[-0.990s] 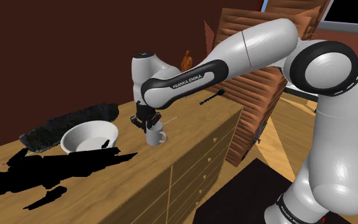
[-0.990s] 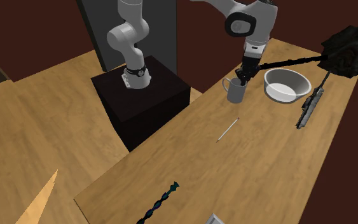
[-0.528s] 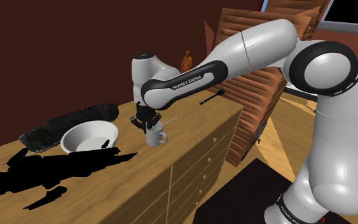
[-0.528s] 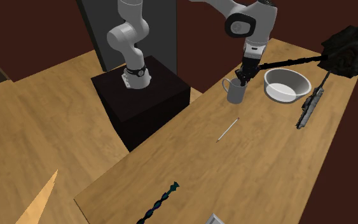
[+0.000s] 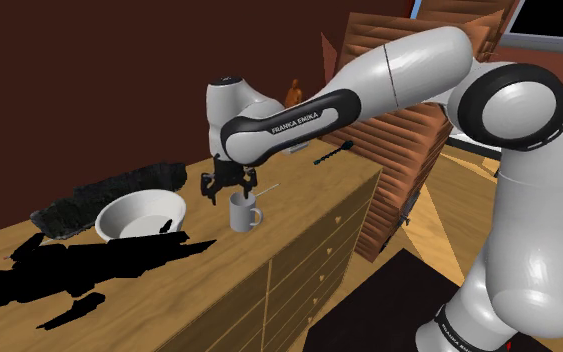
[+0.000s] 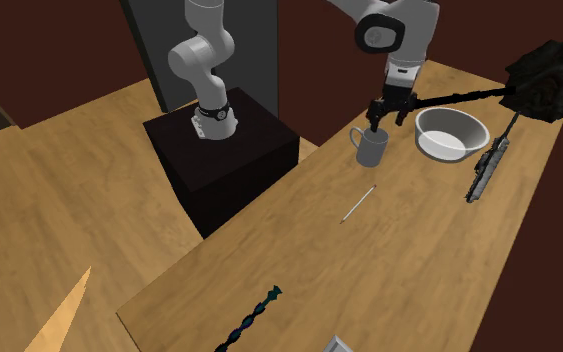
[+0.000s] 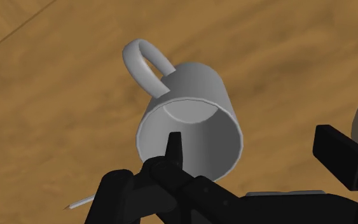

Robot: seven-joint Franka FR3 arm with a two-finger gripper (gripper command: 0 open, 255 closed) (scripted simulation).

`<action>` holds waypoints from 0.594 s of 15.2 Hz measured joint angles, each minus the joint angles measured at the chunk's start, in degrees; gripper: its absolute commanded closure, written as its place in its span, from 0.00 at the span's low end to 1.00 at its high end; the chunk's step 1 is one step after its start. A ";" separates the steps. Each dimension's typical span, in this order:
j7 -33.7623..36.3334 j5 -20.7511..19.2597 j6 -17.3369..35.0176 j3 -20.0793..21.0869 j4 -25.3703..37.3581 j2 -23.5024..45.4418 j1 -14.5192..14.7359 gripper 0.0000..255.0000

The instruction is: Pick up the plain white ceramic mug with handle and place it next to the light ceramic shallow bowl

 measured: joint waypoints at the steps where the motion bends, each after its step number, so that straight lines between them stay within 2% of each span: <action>1: -0.16 0.39 -1.40 0.20 0.36 -1.10 0.00 0.00; 4: -0.45 0.84 -3.80 0.42 1.80 -2.11 0.06 0.00; 9: -0.40 0.92 -4.16 0.48 1.93 -2.30 0.12 0.00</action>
